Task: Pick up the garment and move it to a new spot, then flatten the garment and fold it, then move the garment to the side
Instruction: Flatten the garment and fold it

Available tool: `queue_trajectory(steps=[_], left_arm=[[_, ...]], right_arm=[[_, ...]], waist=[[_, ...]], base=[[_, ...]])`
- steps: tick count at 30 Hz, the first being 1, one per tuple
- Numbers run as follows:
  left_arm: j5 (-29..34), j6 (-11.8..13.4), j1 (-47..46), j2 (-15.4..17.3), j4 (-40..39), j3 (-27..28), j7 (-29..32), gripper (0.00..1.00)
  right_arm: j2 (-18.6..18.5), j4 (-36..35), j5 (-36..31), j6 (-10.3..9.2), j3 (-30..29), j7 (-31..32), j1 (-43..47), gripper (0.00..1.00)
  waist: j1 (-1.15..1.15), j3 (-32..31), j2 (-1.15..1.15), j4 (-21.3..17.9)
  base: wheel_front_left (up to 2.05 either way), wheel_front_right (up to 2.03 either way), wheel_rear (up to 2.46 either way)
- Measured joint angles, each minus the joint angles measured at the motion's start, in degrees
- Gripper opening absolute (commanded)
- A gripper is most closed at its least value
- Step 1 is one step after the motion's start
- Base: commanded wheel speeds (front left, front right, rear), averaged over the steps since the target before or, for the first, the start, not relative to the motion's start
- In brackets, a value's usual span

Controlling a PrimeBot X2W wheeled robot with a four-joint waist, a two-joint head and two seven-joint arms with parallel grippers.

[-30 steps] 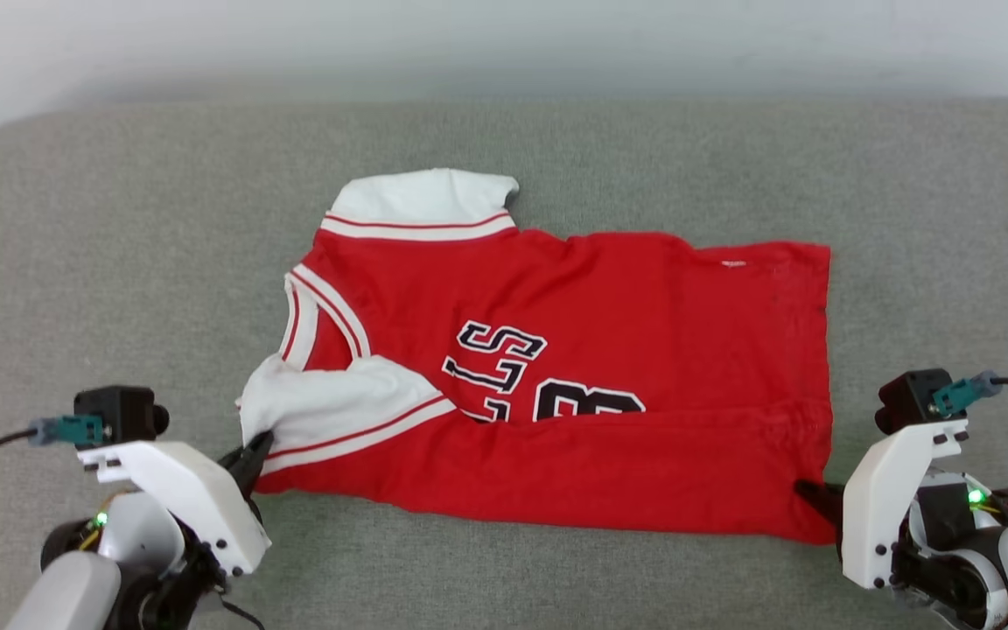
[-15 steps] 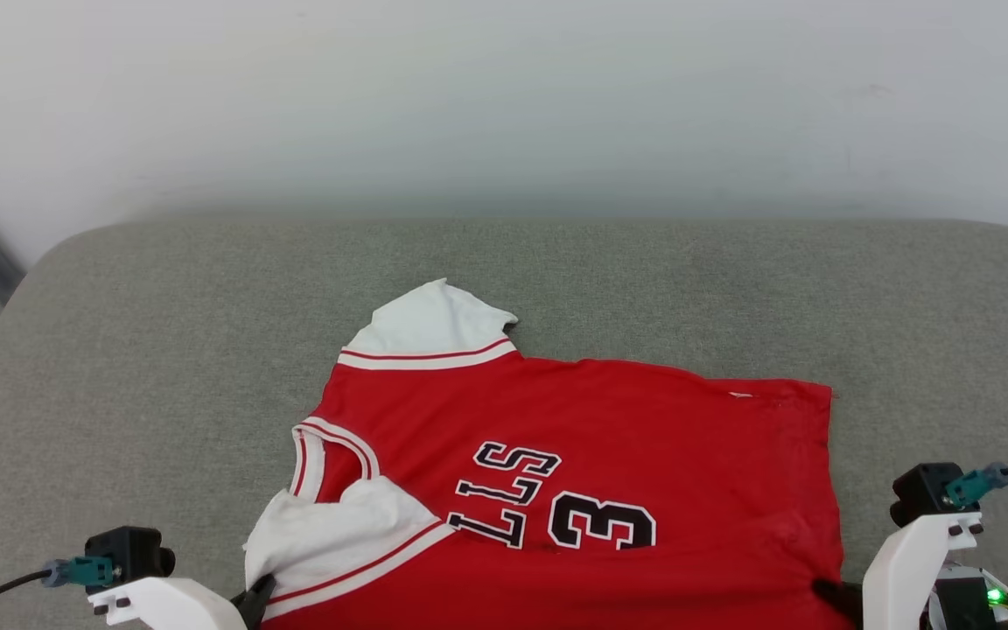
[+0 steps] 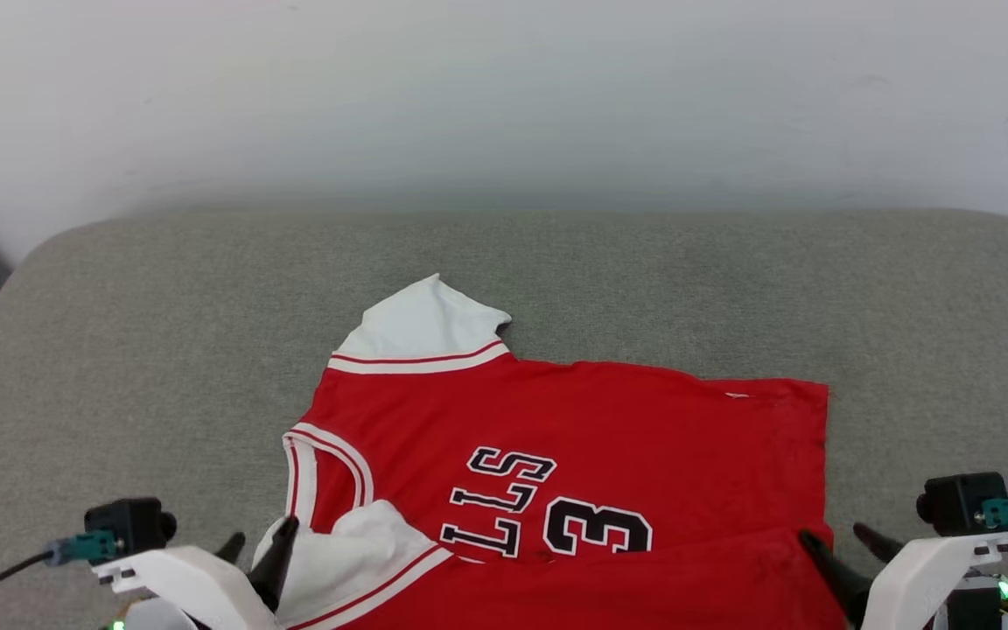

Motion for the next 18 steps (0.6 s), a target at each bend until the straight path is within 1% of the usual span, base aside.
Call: queue_trajectory(steps=[2,5,9,13,18], left_arm=[[1.4,-0.2,-1.8,0.0,0.3,0.6,-2.3,1.0],[3.1,-0.2,-4.9,0.2,0.5,1.2,-4.6,1.0],[6.2,-0.3,-11.3,1.3,0.1,1.4,-6.5,1.0],[8.2,-0.8,-19.4,2.2,0.1,1.4,-6.5,1.0],[9.1,-2.4,-29.9,4.8,2.2,1.6,-3.2,1.0]], right_arm=[[-0.1,-0.5,-1.7,0.0,0.0,-5.2,-0.2,1.0],[0.7,-1.7,-3.6,0.01,-0.9,-11.3,-1.5,1.0],[2.1,-4.1,-6.6,0.0,-2.3,-17.1,-4.6,1.0],[4.4,-7.7,-9.0,0.0,-2.8,-21.6,-7.8,1.0],[6.8,-10.7,-11.6,0.01,-2.2,-25.6,-11.3,1.0]], waist=[[0.0,0.1,0.0,-0.7],[0.0,0.5,0.0,-2.1],[0.0,3.0,0.0,-3.5],[0.01,7.1,0.0,-5.0],[0.01,13.4,0.0,-7.3]], base=[[0.0,0.0,0.0],[0.0,0.0,0.0],[0.0,0.0,0.0],[0.0,0.0,0.0],[0.0,0.0,0.0]])
